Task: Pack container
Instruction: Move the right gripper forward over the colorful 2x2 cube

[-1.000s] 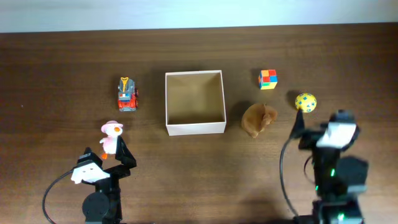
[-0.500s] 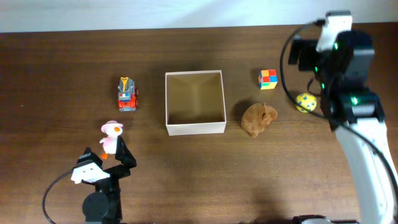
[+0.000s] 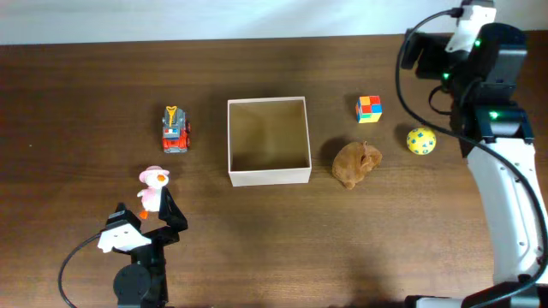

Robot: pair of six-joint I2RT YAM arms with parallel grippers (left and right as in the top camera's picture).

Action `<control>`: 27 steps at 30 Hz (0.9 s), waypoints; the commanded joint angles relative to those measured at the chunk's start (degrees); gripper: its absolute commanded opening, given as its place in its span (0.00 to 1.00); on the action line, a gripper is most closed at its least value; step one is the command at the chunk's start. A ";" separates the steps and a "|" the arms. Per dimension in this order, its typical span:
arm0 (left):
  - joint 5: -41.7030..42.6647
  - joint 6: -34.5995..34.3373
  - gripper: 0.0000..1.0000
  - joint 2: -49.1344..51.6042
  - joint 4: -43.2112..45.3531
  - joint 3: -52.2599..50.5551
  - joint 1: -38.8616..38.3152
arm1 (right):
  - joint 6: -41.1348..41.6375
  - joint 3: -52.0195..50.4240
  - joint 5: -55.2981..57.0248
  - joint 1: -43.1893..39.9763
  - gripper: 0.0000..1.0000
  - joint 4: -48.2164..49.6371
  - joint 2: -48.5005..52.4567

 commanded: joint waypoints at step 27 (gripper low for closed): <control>0.59 0.92 0.99 -0.28 0.13 -0.44 0.09 | -19.02 2.99 2.27 4.00 0.99 -6.49 17.86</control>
